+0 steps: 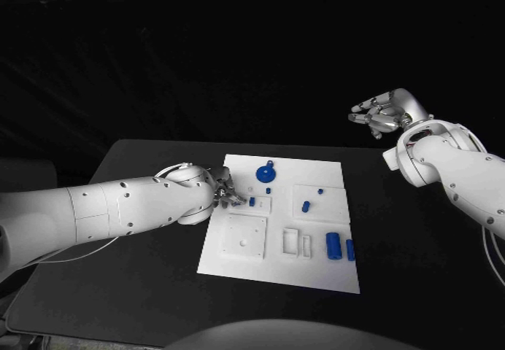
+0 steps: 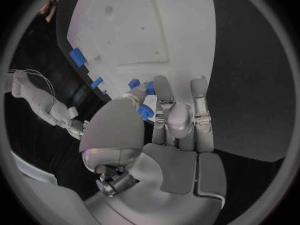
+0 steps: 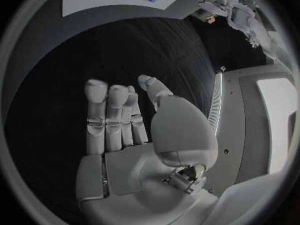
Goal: Assemble the parts on the task board
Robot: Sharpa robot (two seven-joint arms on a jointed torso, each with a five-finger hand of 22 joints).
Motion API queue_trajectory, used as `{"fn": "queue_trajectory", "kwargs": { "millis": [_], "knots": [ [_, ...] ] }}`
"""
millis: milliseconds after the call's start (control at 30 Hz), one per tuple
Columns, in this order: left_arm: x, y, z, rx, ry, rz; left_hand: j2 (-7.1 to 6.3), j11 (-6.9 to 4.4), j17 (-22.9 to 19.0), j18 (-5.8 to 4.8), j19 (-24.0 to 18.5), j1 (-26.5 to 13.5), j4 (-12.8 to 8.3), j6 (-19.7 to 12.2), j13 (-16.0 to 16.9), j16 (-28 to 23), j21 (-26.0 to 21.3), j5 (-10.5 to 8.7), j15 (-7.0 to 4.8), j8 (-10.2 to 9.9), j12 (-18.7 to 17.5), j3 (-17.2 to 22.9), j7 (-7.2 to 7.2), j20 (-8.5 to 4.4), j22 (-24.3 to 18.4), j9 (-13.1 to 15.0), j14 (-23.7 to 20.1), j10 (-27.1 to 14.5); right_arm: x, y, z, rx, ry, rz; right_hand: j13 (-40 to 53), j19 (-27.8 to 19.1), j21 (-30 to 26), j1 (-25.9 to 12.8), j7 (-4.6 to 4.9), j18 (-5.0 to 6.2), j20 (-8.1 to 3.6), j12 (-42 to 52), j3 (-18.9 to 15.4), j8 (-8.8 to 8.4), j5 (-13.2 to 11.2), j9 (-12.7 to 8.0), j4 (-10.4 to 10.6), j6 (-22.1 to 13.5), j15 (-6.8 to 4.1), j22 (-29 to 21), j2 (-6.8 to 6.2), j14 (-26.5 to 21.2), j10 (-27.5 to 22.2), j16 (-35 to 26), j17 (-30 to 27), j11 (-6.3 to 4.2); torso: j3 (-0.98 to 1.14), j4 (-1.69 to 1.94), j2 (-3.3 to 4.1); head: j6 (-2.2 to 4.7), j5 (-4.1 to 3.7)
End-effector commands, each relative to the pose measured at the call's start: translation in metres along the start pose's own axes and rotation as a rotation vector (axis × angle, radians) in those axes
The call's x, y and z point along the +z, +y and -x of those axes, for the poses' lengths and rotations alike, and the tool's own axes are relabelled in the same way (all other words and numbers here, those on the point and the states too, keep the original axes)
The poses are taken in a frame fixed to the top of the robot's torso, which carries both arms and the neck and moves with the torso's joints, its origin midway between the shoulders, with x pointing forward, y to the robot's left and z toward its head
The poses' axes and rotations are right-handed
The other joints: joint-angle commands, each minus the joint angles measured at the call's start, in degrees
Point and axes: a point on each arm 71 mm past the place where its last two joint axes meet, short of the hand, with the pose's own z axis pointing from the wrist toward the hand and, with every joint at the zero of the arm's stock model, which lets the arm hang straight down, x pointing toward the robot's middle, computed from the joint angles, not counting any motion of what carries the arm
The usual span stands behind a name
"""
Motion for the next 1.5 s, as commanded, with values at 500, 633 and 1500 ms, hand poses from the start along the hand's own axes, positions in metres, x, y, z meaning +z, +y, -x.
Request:
{"fn": "queue_trajectory", "kwargs": {
  "millis": [500,633,1500],
  "knots": [
    [0.001,0.002,-0.008,0.007,0.037,0.015,-3.76,-0.54,-0.4,-1.08,0.0,-0.3,5.3,3.0,-0.3,-0.5,-0.4,-7.47,-0.39,0.3,-0.2,-1.3,-2.42,-0.57,1.0,0.0,0.2,2.4,0.000,0.001,0.000,0.000,0.008,0.010,0.0,2.1,0.0,-0.1,0.13,0.38,-0.08,-0.2,-0.1,-0.20,0.2,-0.1,0.4,-0.4,0.01,3.8,-0.69,-0.4,-0.3,0.2,0.0,0.14,-0.01,0.00,0.00,0.19,-0.16],
    [0.001,0.002,-0.008,0.006,0.035,0.012,-3.85,-0.56,-0.6,-1.19,0.0,-1.0,6.2,3.2,-0.5,-0.6,-0.5,-5.55,-0.41,0.4,-0.4,-6.7,-2.35,-0.69,0.9,0.1,0.1,2.4,0.000,0.001,0.000,0.000,0.007,0.010,0.0,2.1,0.0,-0.1,0.13,0.38,-0.08,-0.2,-0.1,-0.20,0.2,-0.1,0.4,-0.4,0.01,3.8,-0.69,-0.4,-0.3,0.2,0.0,0.14,-0.01,0.02,0.01,0.22,-0.20],
    [-0.002,0.004,0.005,-0.016,0.017,0.013,-2.14,-0.49,-2.5,-1.10,0.0,4.2,6.3,1.7,-1.5,-2.1,-1.4,1.73,-0.47,-1.4,-1.7,-12.6,-1.97,-0.64,0.9,-1.4,-0.2,2.4,0.000,0.000,0.000,0.000,0.008,0.007,-0.1,2.1,0.0,-0.1,0.16,0.39,-0.07,-0.2,-0.2,-0.20,0.3,-0.1,0.5,-0.5,0.03,3.8,-0.76,-0.4,-0.3,0.2,0.0,0.16,-0.05,0.04,-0.01,0.66,-0.09]
  ]
}}
